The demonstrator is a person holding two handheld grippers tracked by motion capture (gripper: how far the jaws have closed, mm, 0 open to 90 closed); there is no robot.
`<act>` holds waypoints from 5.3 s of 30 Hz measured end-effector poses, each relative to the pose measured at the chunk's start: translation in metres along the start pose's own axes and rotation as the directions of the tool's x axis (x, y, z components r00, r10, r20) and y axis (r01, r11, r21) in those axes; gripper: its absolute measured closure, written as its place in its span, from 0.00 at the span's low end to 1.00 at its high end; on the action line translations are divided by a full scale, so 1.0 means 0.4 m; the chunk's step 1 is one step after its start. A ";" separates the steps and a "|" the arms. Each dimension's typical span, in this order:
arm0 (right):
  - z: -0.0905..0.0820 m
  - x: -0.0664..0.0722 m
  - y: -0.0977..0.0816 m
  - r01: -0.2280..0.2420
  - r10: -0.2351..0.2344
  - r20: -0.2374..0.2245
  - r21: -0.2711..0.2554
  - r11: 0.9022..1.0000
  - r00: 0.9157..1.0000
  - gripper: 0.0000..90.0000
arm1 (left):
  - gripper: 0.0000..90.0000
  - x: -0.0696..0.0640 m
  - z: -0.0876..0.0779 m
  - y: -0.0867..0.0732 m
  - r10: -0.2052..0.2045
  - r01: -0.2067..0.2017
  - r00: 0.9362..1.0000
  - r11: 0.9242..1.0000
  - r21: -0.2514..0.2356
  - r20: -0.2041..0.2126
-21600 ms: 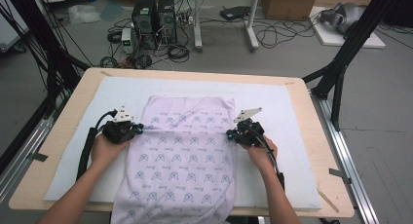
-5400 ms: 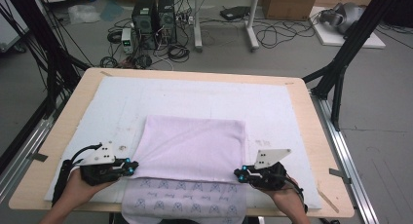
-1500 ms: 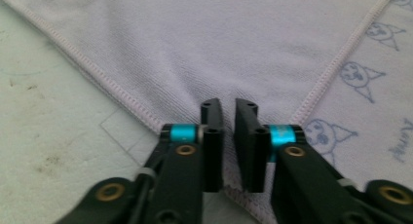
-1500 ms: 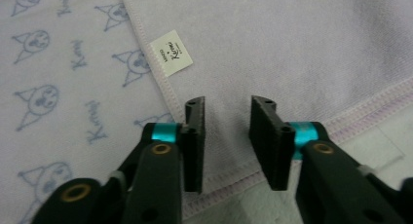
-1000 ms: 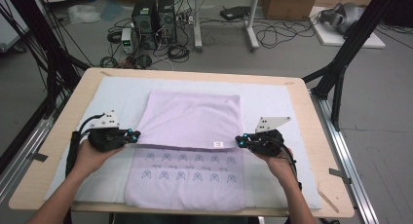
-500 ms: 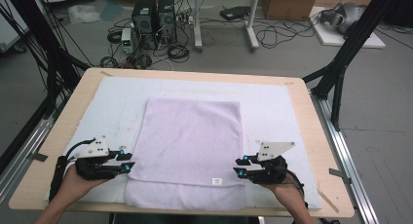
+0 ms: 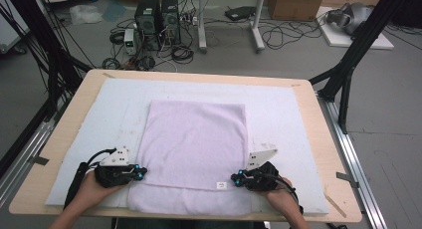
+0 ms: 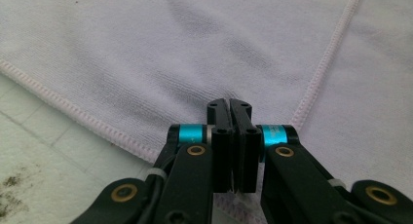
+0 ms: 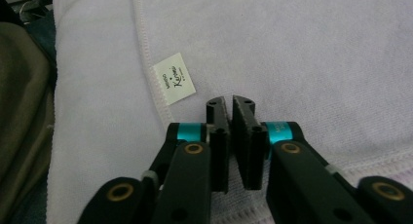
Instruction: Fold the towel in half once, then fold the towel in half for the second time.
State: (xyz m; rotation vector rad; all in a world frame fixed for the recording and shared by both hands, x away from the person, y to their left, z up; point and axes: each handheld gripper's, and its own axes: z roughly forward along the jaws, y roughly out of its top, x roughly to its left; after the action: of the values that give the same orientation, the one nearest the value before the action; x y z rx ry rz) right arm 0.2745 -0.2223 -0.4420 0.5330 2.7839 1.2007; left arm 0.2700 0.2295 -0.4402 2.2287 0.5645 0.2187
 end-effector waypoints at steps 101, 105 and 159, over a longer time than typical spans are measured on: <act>-0.023 -0.215 0.055 -0.215 0.240 0.150 -0.162 0.963 0.959 0.34 | 0.48 0.145 0.011 0.079 -0.160 0.135 0.973 0.980 -0.148 -0.169; -0.023 -0.234 0.066 -0.233 0.257 0.155 -0.158 0.960 0.954 0.29 | 0.47 0.170 0.004 0.106 -0.172 0.144 0.969 0.977 -0.158 -0.179; 0.024 -0.481 0.152 -0.287 0.295 0.290 -0.071 0.955 0.911 0.48 | 0.52 0.452 0.141 0.168 -0.387 0.365 0.880 0.922 -0.128 -0.275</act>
State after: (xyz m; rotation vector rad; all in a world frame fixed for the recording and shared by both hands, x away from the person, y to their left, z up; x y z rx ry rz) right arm 0.4744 -0.2417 -0.4202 1.0622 2.4897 1.0925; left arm 0.4708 0.2368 -0.4317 1.9780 1.1221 0.3665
